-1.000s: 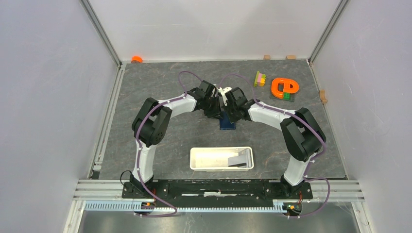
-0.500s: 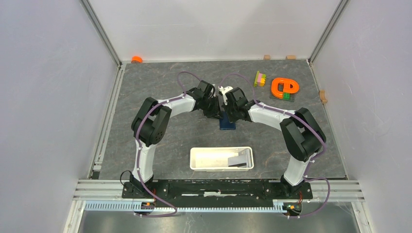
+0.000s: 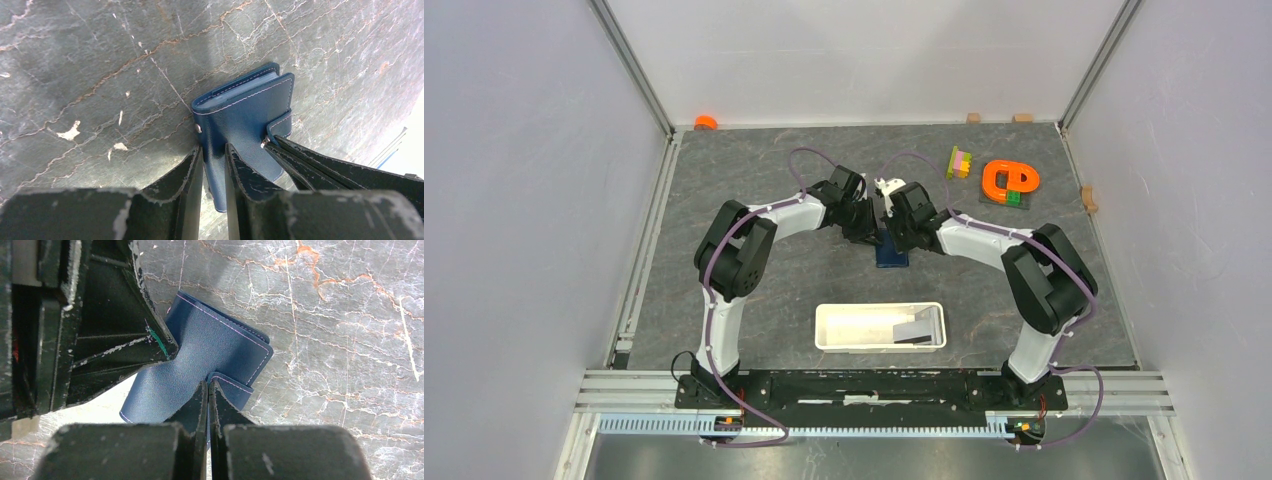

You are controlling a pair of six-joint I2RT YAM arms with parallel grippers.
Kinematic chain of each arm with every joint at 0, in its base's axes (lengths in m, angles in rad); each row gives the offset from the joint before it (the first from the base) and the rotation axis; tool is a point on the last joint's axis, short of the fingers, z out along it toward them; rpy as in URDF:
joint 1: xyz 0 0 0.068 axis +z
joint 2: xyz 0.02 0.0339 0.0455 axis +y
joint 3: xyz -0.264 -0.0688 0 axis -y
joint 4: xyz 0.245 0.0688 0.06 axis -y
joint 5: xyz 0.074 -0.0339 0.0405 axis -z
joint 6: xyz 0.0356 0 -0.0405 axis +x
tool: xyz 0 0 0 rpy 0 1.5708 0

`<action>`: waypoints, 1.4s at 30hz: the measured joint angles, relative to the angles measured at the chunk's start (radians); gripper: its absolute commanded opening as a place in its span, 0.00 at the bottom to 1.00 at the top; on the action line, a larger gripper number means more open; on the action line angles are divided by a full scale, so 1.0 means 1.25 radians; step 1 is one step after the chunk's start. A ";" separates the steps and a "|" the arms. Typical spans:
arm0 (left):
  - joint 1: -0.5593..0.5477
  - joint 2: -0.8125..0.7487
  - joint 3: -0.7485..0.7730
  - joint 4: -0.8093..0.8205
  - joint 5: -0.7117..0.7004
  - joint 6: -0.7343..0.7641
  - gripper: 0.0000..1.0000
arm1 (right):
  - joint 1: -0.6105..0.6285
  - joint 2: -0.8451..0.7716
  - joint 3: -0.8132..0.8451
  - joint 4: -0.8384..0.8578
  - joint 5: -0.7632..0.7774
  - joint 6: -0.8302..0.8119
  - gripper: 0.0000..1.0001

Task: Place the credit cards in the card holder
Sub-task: Close the card holder at the center of the board.

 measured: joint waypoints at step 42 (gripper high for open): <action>0.004 -0.001 -0.001 -0.001 0.005 0.000 0.31 | 0.092 -0.020 -0.076 0.093 0.186 0.065 0.01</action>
